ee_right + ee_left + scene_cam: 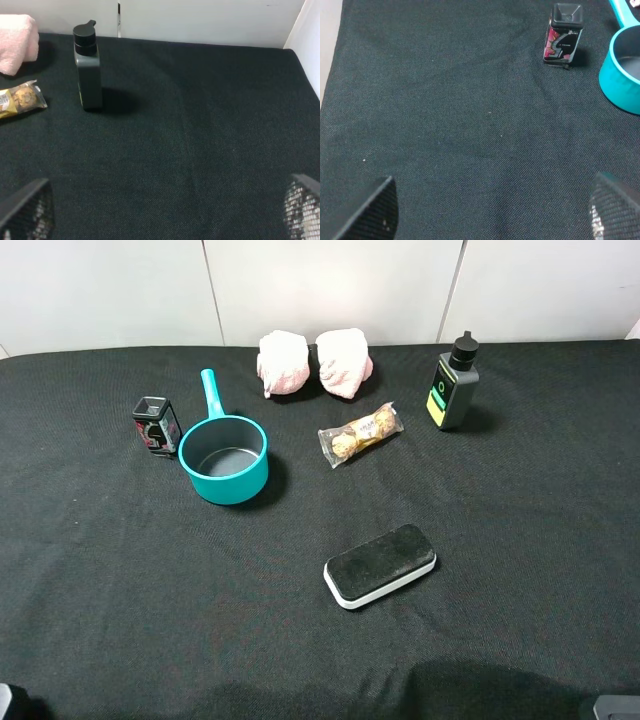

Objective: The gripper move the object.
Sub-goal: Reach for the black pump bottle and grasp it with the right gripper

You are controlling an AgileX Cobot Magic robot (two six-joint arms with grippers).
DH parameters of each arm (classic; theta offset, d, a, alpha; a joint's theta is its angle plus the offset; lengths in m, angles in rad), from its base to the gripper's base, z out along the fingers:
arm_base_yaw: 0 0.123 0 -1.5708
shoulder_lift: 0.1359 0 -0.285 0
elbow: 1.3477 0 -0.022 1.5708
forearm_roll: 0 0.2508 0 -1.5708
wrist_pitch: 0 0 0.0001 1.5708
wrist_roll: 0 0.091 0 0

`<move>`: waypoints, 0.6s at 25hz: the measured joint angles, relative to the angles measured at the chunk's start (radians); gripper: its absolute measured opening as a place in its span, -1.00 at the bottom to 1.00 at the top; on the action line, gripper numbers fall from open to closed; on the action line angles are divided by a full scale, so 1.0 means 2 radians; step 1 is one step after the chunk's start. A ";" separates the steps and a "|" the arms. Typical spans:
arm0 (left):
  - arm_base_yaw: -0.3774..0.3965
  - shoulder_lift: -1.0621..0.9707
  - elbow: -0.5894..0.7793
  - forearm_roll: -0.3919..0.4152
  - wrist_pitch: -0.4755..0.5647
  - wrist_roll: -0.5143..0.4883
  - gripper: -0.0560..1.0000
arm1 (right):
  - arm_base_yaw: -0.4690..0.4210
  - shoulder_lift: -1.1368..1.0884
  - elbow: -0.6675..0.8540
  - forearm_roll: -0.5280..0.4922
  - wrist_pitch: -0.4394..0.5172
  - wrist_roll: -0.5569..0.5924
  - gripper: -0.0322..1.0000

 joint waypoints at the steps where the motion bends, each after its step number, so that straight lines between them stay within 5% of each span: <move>1: 0.000 0.000 0.000 0.000 0.000 0.000 0.55 | 0.000 0.000 0.000 0.000 0.000 0.000 0.41; 15: 0.000 0.000 0.000 0.000 0.000 0.000 0.55 | 0.000 0.000 0.000 0.000 0.000 0.000 0.41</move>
